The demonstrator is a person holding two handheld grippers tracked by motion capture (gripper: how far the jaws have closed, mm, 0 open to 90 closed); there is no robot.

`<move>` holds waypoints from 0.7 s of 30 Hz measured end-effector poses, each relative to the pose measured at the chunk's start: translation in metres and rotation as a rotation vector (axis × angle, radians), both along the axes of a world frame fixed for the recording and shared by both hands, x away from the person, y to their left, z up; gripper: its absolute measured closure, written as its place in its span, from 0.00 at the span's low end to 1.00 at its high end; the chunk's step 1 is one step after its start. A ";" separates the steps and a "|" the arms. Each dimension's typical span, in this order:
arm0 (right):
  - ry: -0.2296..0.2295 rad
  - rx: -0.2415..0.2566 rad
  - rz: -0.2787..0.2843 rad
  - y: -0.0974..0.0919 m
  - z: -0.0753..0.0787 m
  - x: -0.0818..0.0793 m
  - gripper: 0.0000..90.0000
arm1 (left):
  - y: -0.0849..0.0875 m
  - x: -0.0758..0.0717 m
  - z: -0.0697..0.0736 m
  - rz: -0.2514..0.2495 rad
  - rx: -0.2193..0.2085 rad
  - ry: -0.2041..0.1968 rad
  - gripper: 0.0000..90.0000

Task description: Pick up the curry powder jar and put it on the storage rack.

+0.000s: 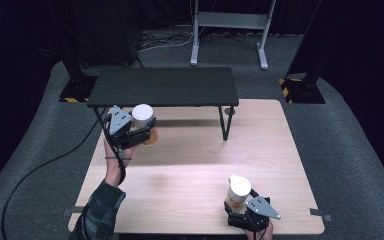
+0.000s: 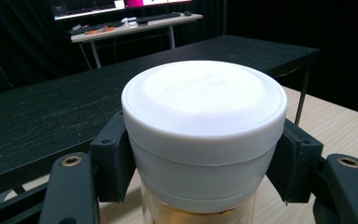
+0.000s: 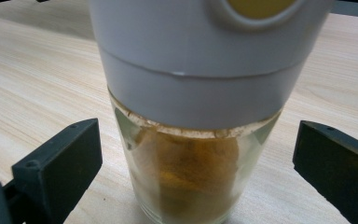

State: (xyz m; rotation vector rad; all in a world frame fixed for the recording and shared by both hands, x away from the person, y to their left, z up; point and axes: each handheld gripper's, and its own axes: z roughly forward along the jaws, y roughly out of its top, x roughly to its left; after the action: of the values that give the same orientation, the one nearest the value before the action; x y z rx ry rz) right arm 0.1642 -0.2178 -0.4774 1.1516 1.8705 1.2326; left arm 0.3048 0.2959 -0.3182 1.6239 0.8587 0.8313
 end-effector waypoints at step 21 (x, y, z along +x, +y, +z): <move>0.003 0.000 0.001 0.000 0.000 0.001 0.00 | 0.001 0.002 0.010 -0.028 0.006 -0.024 0.37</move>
State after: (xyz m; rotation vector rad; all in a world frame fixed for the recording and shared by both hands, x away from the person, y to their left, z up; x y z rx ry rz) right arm 0.1649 -0.2178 -0.4770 1.1536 1.8738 1.2313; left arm 0.3073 0.2974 -0.3079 1.6245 0.8163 0.8327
